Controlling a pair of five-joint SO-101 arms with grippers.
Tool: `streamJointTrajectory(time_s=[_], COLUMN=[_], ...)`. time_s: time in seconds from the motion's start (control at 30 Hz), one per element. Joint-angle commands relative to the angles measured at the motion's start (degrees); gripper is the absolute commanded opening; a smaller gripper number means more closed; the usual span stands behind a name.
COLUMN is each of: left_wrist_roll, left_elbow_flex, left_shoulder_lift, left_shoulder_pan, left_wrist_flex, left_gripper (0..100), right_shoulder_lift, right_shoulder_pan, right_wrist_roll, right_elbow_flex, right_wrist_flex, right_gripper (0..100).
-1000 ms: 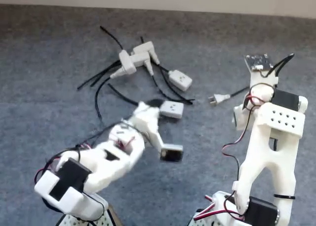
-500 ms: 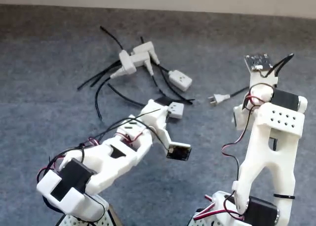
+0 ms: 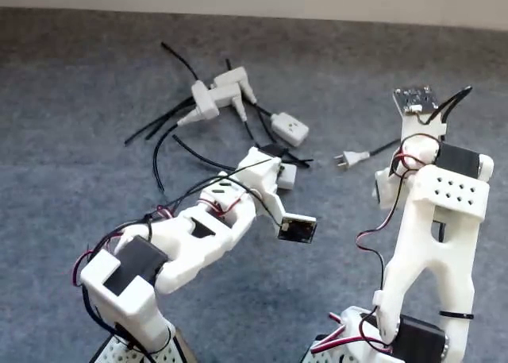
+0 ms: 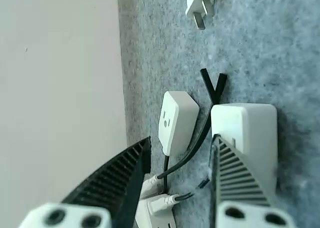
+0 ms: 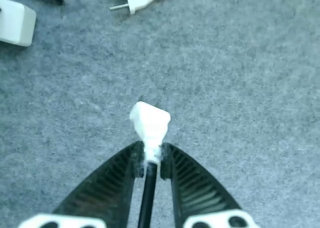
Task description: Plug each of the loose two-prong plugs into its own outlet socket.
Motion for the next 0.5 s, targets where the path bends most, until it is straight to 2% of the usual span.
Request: streamJointTrajectory(time_s=[0.0, 0.07, 0.13, 0.23, 0.3, 0.47], left_wrist_roll=[-2.20, 2.29, 6.59, 10.37, 11.60, 11.60], left_elbow_flex=[7.16, 10.86, 12.35, 9.71, 6.73, 5.05], left_shoulder_lift=[-7.69, -13.93, -20.70, -28.35, -29.32, -25.89], left_shoulder_pan=[0.13, 2.33, 4.18, 5.32, 5.32, 4.88], left_wrist_flex=[2.11, 6.86, 15.03, 30.33, 37.27, 38.51], left_gripper=[22, 22, 22, 22, 22, 20], right_shoulder_lift=[-0.13, -0.13, -0.13, -0.13, -0.13, -0.13], right_shoulder_pan=[0.92, 1.71, 2.24, 2.77, 2.77, 2.86], right_wrist_roll=[0.79, 0.79, 0.79, 0.79, 0.79, 0.79], right_elbow_flex=[-2.42, -2.51, -2.77, -2.77, -2.77, -2.68], right_wrist_flex=[-2.07, -2.15, -2.15, -2.15, -2.15, -2.15], right_gripper=[3.6, 3.6, 3.6, 3.6, 3.6, 3.6])
